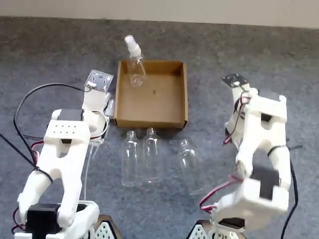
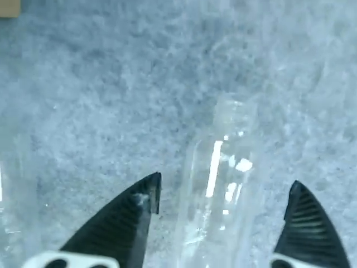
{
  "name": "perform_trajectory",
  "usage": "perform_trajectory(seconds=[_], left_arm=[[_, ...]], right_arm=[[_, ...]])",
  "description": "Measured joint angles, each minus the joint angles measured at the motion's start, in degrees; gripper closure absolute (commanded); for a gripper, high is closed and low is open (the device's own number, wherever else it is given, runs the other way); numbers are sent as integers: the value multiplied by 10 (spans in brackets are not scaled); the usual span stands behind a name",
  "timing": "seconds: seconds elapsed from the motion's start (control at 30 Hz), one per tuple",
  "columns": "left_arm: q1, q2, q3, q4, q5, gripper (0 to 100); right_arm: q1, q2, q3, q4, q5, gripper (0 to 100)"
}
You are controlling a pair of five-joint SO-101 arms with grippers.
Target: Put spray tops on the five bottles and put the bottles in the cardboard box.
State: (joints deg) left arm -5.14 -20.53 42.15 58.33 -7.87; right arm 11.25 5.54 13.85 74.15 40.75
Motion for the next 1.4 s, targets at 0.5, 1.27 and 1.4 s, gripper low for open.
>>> perform_trajectory(seconds=[0.5,1.27,1.4], left_arm=[[0,0,0,-3,4,969],[-1,0,-218,113,23,969],[-1,0,-369,167,46,969]], right_arm=[[-1,152,-129,24,0,954],[-187,-167,-253,85,-200,995],[-254,-253,-140,-7,-232,995]])
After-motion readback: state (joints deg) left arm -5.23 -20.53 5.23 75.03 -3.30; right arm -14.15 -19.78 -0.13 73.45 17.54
